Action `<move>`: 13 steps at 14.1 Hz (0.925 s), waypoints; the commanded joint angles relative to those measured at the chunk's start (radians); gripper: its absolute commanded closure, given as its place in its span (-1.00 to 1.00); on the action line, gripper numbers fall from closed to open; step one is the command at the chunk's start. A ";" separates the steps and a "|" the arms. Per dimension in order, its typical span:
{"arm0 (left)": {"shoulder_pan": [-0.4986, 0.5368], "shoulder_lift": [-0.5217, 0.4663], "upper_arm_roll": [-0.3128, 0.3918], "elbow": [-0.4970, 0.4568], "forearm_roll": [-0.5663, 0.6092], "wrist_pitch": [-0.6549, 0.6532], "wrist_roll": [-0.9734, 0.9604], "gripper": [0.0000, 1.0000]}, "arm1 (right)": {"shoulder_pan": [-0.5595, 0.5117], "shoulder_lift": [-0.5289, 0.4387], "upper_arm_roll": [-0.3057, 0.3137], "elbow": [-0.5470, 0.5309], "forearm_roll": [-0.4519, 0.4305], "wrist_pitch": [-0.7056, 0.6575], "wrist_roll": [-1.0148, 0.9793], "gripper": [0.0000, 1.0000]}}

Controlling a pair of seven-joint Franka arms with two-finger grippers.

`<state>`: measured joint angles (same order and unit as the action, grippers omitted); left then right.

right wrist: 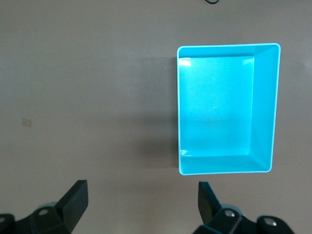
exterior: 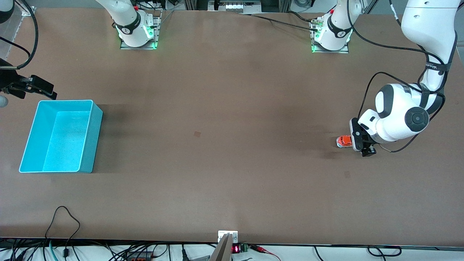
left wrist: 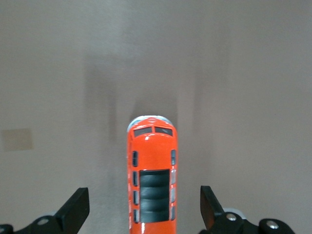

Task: Wind up bus and store in blue box
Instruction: 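Close the left gripper on the orange bus, pressing it onto the table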

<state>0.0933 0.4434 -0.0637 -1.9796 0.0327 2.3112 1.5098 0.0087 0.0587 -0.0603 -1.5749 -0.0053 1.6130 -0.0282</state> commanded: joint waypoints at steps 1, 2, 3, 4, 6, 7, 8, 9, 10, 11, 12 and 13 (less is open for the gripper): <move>0.016 -0.008 -0.004 -0.025 0.009 0.030 0.035 -1.00 | -0.001 -0.010 0.003 0.003 0.016 -0.013 0.013 -1.00; 0.017 -0.008 -0.004 -0.040 0.009 0.054 0.038 -1.00 | -0.003 -0.008 0.002 0.003 0.016 -0.013 0.013 -1.00; 0.020 -0.008 -0.004 -0.060 0.009 0.101 0.062 -1.00 | -0.004 -0.008 0.002 0.003 0.016 -0.013 0.013 -1.00; 0.020 -0.011 -0.004 -0.079 0.009 0.138 0.087 -1.00 | -0.004 -0.008 0.002 0.003 0.016 -0.013 0.013 -1.00; 0.020 -0.014 -0.004 -0.103 0.009 0.174 0.095 -1.00 | -0.004 -0.008 0.000 0.003 0.016 -0.013 0.011 -1.00; 0.020 -0.014 -0.004 -0.105 0.009 0.186 0.096 -1.00 | -0.004 -0.008 0.002 0.003 0.016 -0.013 0.011 -1.00; 0.020 -0.014 -0.004 -0.116 0.007 0.203 0.096 -1.00 | -0.004 -0.008 0.002 0.003 0.016 -0.013 0.011 -1.00; 0.020 -0.014 -0.004 -0.129 0.007 0.226 0.096 -1.00 | -0.004 -0.008 0.002 0.003 0.016 -0.013 0.011 -1.00; 0.020 -0.012 -0.004 -0.143 0.007 0.244 0.095 -1.00 | -0.004 -0.008 0.002 0.003 0.016 -0.013 0.011 -1.00; 0.020 -0.011 -0.004 -0.149 0.007 0.257 0.095 -1.00 | -0.004 -0.008 0.002 0.003 0.016 -0.013 0.011 -1.00; 0.020 -0.008 -0.004 -0.154 0.006 0.258 0.095 -1.00 | -0.004 -0.008 0.002 0.003 0.016 -0.013 0.011 -1.00; 0.020 -0.005 -0.004 -0.154 0.006 0.258 0.095 -1.00 | -0.004 -0.008 0.002 0.003 0.016 -0.013 0.011 -1.00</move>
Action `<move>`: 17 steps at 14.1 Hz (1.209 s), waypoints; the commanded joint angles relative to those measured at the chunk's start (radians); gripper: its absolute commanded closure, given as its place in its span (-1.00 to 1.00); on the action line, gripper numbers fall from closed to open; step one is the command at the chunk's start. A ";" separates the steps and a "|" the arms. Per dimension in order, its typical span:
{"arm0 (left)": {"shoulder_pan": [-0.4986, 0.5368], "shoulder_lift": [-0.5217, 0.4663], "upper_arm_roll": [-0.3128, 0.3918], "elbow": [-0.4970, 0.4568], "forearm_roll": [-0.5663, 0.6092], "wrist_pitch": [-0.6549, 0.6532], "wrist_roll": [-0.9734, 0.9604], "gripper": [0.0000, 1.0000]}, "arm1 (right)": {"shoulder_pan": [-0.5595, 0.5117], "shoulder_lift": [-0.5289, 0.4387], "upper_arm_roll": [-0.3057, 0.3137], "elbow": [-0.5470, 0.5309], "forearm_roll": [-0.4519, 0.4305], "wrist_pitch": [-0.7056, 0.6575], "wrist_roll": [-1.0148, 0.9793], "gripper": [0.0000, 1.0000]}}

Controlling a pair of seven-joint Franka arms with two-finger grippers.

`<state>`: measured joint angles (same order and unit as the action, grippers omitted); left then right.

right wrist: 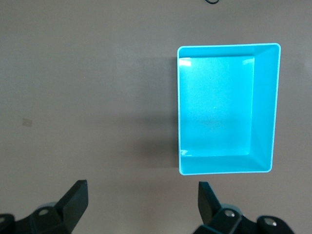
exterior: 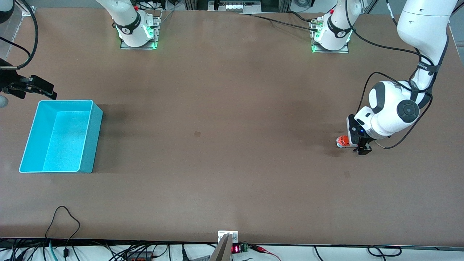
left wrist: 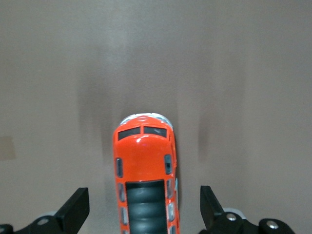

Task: Wind up bus and store in blue box
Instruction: 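Close the left gripper on the orange bus, pressing it onto the table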

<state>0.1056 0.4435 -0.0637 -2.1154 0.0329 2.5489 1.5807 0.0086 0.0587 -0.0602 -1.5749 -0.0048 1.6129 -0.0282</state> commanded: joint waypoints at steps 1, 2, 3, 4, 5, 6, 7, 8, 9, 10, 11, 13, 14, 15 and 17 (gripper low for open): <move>0.008 -0.003 -0.004 -0.018 0.005 0.020 0.024 -0.98 | -0.004 -0.008 0.002 0.003 0.016 -0.013 0.011 -1.00; 0.008 -0.002 -0.004 -0.018 0.005 0.020 0.024 -0.85 | -0.004 -0.008 0.002 0.003 0.016 -0.013 0.011 -1.00; 0.008 -0.002 -0.004 -0.018 0.005 0.020 0.024 -0.68 | -0.004 -0.008 0.002 0.003 0.022 -0.013 0.011 -1.00; 0.008 -0.002 -0.004 -0.018 0.005 0.020 0.024 -0.51 | -0.006 -0.008 0.000 0.003 0.023 -0.013 0.011 -1.00; 0.008 -0.002 -0.004 -0.018 0.005 0.020 0.024 -0.33 | -0.006 -0.008 0.000 0.003 0.023 -0.013 0.011 -1.00; 0.008 -0.002 -0.002 -0.017 0.005 0.020 0.024 -0.21 | -0.006 -0.008 0.000 0.003 0.023 -0.013 0.011 -1.00; 0.008 -0.003 -0.002 -0.017 0.005 0.020 0.024 -0.09 | -0.006 -0.008 0.000 0.003 0.025 -0.013 0.011 -1.00; 0.008 -0.003 -0.004 -0.017 0.005 0.020 0.022 -0.05 | -0.006 -0.008 0.000 0.003 0.025 -0.013 0.011 -1.00; 0.008 -0.003 -0.004 -0.017 0.005 0.019 0.021 -0.02 | -0.006 -0.008 0.000 0.003 0.025 -0.013 0.011 -1.00; 0.008 -0.003 -0.004 -0.015 0.004 0.019 0.018 -0.01 | -0.006 -0.008 0.000 0.003 0.025 -0.013 0.011 -1.00; 0.008 -0.003 -0.004 -0.015 -0.005 0.019 0.018 -0.01 | -0.007 -0.007 0.000 0.003 0.025 -0.013 0.011 -1.00; 0.008 -0.005 -0.004 -0.015 -0.005 0.017 0.018 0.11 | -0.007 -0.006 0.000 0.003 0.031 -0.013 0.011 -1.00; 0.008 -0.003 -0.002 -0.015 -0.005 0.017 0.018 0.17 | -0.010 -0.006 0.000 0.003 0.031 -0.013 0.011 -1.00; 0.008 -0.003 -0.002 -0.015 -0.005 0.017 0.018 0.24 | -0.010 -0.006 0.000 0.003 0.031 -0.013 0.011 -1.00; 0.008 -0.002 -0.004 -0.014 -0.005 0.017 0.019 0.26 | -0.010 -0.006 0.000 0.003 0.031 -0.013 0.011 -1.00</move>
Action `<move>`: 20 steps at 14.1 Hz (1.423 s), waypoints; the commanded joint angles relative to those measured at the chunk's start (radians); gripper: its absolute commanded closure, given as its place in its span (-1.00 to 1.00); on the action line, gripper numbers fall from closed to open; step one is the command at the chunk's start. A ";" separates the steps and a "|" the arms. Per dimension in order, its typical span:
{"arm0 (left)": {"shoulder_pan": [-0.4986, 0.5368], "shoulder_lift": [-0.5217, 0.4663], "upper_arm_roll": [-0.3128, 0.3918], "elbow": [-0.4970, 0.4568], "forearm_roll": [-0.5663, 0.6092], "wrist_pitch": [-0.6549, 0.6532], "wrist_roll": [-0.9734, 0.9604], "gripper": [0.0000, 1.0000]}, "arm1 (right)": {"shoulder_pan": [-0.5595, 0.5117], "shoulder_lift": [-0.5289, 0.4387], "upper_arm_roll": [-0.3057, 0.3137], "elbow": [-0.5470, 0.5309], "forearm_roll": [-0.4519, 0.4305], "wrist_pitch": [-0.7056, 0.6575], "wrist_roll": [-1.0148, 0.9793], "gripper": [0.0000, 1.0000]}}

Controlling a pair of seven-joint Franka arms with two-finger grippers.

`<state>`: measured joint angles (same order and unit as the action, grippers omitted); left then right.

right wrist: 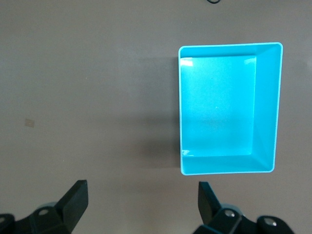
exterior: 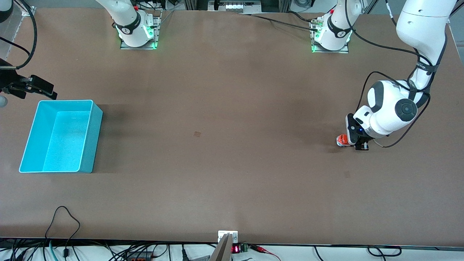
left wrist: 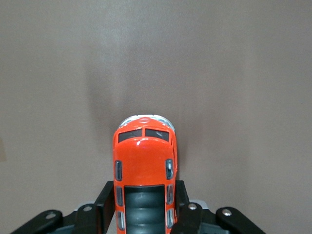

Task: Wind up bus and store in blue box
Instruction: 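Close the left gripper on the orange bus, pressing it onto the table, then drag the bus backward along the table with the left gripper to wind it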

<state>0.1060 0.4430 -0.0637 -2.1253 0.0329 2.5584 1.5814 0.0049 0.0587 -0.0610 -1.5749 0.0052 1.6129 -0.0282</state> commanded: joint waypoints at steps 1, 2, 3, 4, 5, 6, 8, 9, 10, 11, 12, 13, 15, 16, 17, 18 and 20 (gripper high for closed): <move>0.008 -0.003 -0.004 -0.004 -0.005 0.006 0.017 0.29 | -0.006 -0.007 0.001 0.003 0.021 -0.013 0.011 -1.00; 0.008 -0.003 -0.004 -0.002 -0.005 0.006 0.019 0.29 | -0.006 -0.007 0.001 0.003 0.021 -0.013 0.011 -1.00; 0.008 -0.001 -0.004 -0.002 -0.005 0.006 0.022 0.30 | -0.006 -0.007 0.000 0.001 0.022 -0.014 0.011 -1.00; 0.008 0.003 -0.002 -0.002 -0.005 0.006 0.023 0.32 | -0.011 -0.007 0.000 0.003 0.031 -0.013 0.011 -1.00; 0.009 0.016 -0.002 -0.001 -0.005 0.005 0.023 0.34 | -0.019 -0.007 0.000 0.003 0.042 -0.014 0.011 -1.00; 0.024 0.022 -0.002 0.001 -0.005 0.005 0.023 0.34 | -0.020 -0.007 0.000 0.001 0.045 -0.014 0.011 -1.00; 0.050 0.040 -0.002 0.005 0.002 0.003 0.031 0.34 | -0.020 -0.007 0.001 0.003 0.045 -0.016 0.011 -1.00; 0.063 0.046 -0.001 0.007 0.004 0.002 0.040 0.34 | -0.020 -0.007 0.001 0.003 0.045 -0.016 0.011 -1.00; 0.079 0.055 -0.001 0.008 0.004 0.002 0.061 0.34 | -0.020 -0.007 0.001 0.003 0.045 -0.016 0.011 -1.00; 0.090 0.068 -0.001 0.022 0.004 0.002 0.090 0.34 | -0.020 -0.007 0.001 0.001 0.047 -0.018 0.011 -1.00; 0.107 0.086 -0.001 0.037 0.004 -0.001 0.109 0.34 | -0.022 -0.005 0.000 0.003 0.051 -0.018 0.011 -1.00; 0.118 0.094 -0.001 0.044 0.004 -0.001 0.123 0.34 | -0.032 0.001 0.001 0.003 0.067 -0.016 0.011 -1.00; 0.149 0.109 0.005 0.045 0.004 -0.001 0.161 0.34 | -0.036 0.004 0.003 0.003 0.075 -0.015 -0.005 -1.00; 0.162 0.112 0.008 0.045 0.004 -0.001 0.193 0.35 | -0.034 0.004 0.003 0.003 0.075 -0.016 -0.006 -1.00; 0.187 0.112 0.010 0.045 0.004 -0.001 0.224 0.35 | -0.033 0.004 0.004 0.003 0.075 -0.016 -0.007 -1.00; 0.201 0.112 0.010 0.045 0.002 -0.001 0.251 0.34 | -0.033 0.004 0.004 0.003 0.075 -0.016 -0.007 -1.00; 0.222 0.117 0.019 0.045 0.002 -0.001 0.284 0.33 | -0.033 0.004 0.004 0.003 0.075 -0.016 -0.007 -1.00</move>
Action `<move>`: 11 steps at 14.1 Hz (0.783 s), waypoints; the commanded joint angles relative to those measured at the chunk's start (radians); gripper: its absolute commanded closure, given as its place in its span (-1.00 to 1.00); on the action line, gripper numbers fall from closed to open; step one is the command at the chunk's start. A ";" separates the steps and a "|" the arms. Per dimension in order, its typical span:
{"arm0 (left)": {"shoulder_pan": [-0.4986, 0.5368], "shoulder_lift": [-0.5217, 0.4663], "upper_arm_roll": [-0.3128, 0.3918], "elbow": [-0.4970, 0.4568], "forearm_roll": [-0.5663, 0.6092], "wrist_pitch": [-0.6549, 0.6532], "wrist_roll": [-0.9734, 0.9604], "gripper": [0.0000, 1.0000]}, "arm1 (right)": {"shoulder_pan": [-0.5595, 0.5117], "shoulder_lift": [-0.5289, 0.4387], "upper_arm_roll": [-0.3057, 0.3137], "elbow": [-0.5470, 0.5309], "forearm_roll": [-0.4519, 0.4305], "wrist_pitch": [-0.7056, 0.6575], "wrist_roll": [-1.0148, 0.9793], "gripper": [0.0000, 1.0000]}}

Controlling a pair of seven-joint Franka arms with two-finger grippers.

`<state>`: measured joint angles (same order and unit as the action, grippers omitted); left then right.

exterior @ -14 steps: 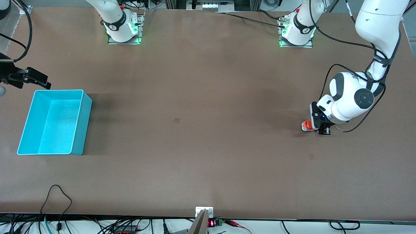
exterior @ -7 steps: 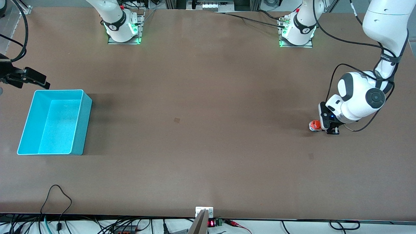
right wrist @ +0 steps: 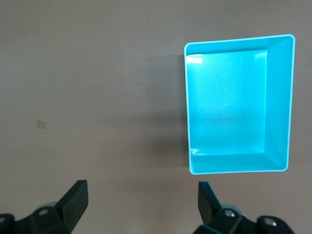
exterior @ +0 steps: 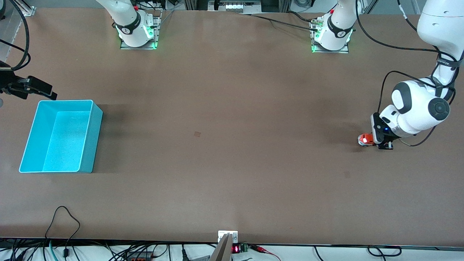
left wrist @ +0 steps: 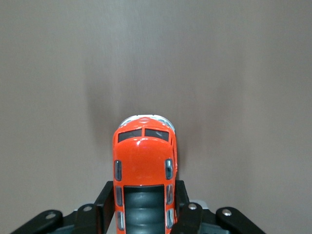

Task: Wind up bus and store in blue box
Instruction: 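Drag the bus backward along the table with the left gripper to wind it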

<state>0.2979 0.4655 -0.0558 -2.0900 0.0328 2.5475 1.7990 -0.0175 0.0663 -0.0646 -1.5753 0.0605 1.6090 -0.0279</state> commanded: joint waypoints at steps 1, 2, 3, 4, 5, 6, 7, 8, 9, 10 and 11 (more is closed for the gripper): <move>0.041 0.096 0.016 0.010 0.002 0.010 0.080 0.33 | -0.009 -0.003 0.008 0.003 0.019 -0.012 -0.007 -1.00; 0.052 0.097 0.021 0.010 0.002 0.010 0.100 0.33 | -0.009 -0.003 0.008 0.003 0.019 -0.012 -0.007 -1.00; 0.062 0.096 0.025 0.010 0.002 0.010 0.118 0.32 | -0.009 -0.003 0.008 0.003 0.019 -0.012 -0.007 -1.00; 0.076 0.097 0.028 0.010 0.002 0.010 0.138 0.29 | -0.009 -0.003 0.008 0.003 0.019 -0.012 -0.007 -1.00; 0.087 0.097 0.028 0.010 0.004 0.010 0.151 0.14 | -0.007 -0.003 0.008 0.003 0.019 -0.012 -0.007 -1.00; 0.087 0.094 0.028 0.011 0.004 0.008 0.149 -0.38 | -0.007 -0.003 0.008 0.003 0.019 -0.012 -0.007 -1.00; 0.087 0.082 0.027 0.011 0.004 0.002 0.148 -0.99 | -0.007 -0.003 0.008 0.003 0.019 -0.012 -0.006 -1.00; 0.078 0.064 0.022 0.021 0.002 -0.031 0.146 -1.00 | -0.007 -0.003 0.008 0.003 0.019 -0.012 -0.004 -1.00; 0.072 0.053 0.013 0.050 0.002 -0.082 0.143 -1.00 | -0.007 -0.003 0.008 0.003 0.019 -0.012 -0.006 -1.00; 0.051 0.039 0.010 0.080 0.004 -0.152 0.142 -1.00 | -0.007 -0.003 0.008 0.003 0.019 -0.012 -0.004 -1.00; 0.037 0.029 0.010 0.111 0.004 -0.214 0.142 -1.00 | -0.007 -0.003 0.008 0.003 0.019 -0.012 -0.003 -1.00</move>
<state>0.3664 0.5246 -0.0439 -2.0476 0.0329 2.4605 1.9251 -0.0174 0.0667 -0.0626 -1.5753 0.0612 1.6089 -0.0281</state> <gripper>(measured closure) 0.048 0.000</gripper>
